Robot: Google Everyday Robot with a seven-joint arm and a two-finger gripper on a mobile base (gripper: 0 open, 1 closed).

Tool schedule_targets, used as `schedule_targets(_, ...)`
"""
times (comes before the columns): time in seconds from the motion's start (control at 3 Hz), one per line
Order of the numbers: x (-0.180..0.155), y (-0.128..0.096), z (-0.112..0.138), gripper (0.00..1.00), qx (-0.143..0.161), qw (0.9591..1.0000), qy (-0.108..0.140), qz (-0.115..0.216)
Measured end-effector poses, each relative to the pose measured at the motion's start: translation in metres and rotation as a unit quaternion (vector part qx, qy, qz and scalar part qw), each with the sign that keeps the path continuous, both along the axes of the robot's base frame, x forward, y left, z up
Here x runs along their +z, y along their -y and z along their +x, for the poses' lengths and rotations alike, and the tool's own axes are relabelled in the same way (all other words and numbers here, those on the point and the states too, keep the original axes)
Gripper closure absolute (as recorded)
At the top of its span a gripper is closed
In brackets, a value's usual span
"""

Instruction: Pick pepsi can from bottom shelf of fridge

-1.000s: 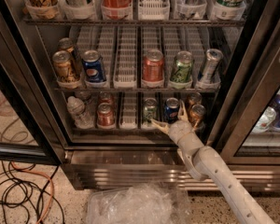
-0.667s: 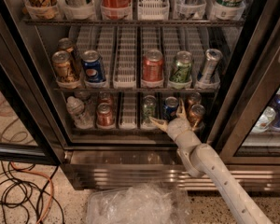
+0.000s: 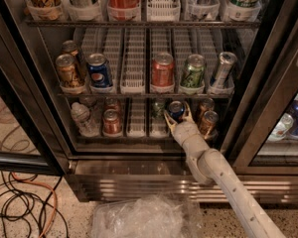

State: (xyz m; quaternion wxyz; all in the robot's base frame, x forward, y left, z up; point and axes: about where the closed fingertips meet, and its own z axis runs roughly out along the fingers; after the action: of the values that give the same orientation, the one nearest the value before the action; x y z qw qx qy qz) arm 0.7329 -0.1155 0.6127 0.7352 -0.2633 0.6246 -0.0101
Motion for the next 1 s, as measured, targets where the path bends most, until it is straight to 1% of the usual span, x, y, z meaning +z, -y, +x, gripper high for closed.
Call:
schedule_targets(0.33,0.006,0.001,0.000,0.80,0.000,1.0000,0.000,0.000)
schedule_targets(0.67,0.015,-0.007,-0.003,1.00,0.013,0.9998,0.015,-0.004)
schedule_targets(1.0,0.020,-0.012,-0.006,1.00,0.021,0.9994,0.025,-0.007)
